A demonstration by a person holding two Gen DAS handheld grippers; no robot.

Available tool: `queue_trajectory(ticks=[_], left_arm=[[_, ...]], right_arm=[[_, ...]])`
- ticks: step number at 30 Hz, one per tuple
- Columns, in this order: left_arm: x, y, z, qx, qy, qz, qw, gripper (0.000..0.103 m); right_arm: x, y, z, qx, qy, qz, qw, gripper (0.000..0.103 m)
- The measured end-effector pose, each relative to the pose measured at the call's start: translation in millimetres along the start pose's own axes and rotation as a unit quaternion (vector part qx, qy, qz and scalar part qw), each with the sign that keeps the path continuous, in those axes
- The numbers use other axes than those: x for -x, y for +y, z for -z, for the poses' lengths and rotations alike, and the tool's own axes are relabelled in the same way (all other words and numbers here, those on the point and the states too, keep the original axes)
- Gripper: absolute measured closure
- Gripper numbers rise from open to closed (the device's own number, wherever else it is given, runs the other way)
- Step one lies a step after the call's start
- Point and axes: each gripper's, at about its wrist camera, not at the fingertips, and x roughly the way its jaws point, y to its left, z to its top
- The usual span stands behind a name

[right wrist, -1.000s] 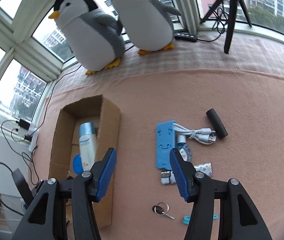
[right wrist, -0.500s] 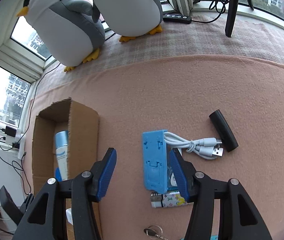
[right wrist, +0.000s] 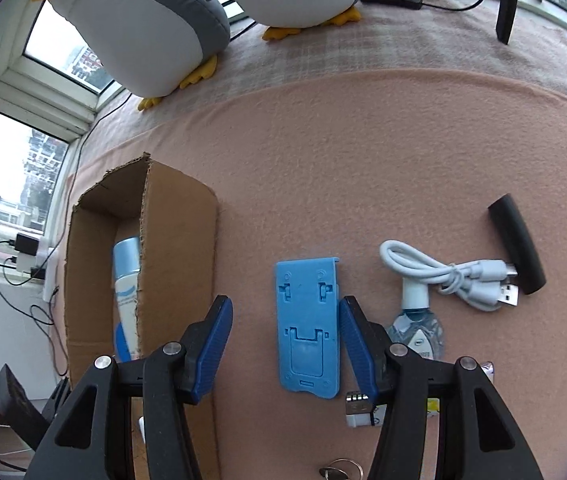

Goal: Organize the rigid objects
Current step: 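Grasp the blue phone stand with the right gripper and lift it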

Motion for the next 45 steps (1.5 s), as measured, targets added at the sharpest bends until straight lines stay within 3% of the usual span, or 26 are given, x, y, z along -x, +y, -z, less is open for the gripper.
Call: queue_trajectory(ticks=[14,19,23,32,45], left_arm=[[1.1,0.2,0.5,0.001,-0.001,0.002,1.0000,0.045],[1.0,0.8,0.5,0.002,-0.001,0.002,1.0000,0.045],[1.1,0.8,0.4,0.002,0.000,0.002,1.0000,0.045],[0.8,0.8,0.2,0.003,-0.001,0.002,1.0000,0.045],[1.1,0.6,-0.4,0.002,0.000,0.002,1.0000,0.045]], right_arm=[[-12.2,27.7,13.1,0.082,0.009,0.134,0.988,0.052],[-17.9,38.5,15.4,0.125,0.008,0.172,0.977,0.059],[-21.1,43.6,13.2,0.135,0.014,0.168,0.976,0.069],[-10.4,31.4,16.8,0.112,0.004,0.136,0.984,0.070],[50.8,26.1,24.6,0.095,-0.047,0.095,0.990,0.070]])
